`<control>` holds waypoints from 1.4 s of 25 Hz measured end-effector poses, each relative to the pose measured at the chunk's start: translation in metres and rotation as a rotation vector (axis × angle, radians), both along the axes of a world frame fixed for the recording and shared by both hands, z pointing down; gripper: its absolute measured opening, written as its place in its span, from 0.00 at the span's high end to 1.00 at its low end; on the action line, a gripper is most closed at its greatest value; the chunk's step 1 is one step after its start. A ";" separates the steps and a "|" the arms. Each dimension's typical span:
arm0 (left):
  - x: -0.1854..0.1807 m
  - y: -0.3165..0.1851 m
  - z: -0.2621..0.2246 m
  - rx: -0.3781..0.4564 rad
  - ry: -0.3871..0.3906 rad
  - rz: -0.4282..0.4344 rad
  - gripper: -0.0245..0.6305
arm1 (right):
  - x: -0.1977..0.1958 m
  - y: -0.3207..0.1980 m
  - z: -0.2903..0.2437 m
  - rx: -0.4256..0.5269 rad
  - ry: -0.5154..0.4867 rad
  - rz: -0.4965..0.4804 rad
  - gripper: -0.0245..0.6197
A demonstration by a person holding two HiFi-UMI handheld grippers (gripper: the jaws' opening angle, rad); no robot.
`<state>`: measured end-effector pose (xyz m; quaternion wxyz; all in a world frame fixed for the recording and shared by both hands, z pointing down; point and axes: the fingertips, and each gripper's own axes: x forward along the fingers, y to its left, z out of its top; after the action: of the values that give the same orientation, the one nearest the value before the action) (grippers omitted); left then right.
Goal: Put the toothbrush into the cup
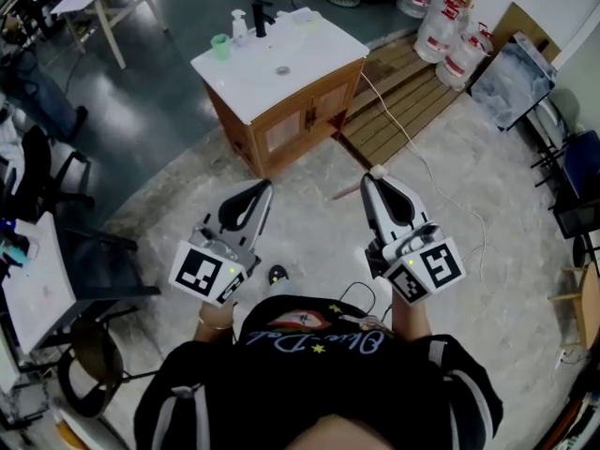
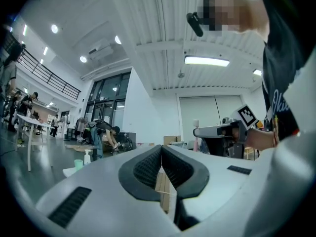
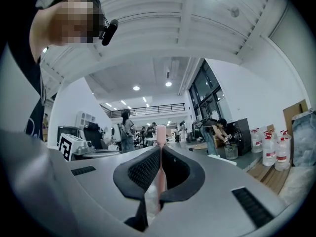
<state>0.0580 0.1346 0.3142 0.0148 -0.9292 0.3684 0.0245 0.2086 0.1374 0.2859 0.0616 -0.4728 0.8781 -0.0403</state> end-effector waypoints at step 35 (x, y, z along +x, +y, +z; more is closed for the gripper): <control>-0.158 -0.242 0.027 -0.041 -0.032 -0.372 0.96 | -0.154 -0.328 0.017 0.019 -0.047 -0.304 0.95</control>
<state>-0.1003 -0.1072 0.3414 0.0058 -0.8454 0.5341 -0.0009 0.0547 -0.1906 0.3030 0.0797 -0.3325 0.9383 -0.0519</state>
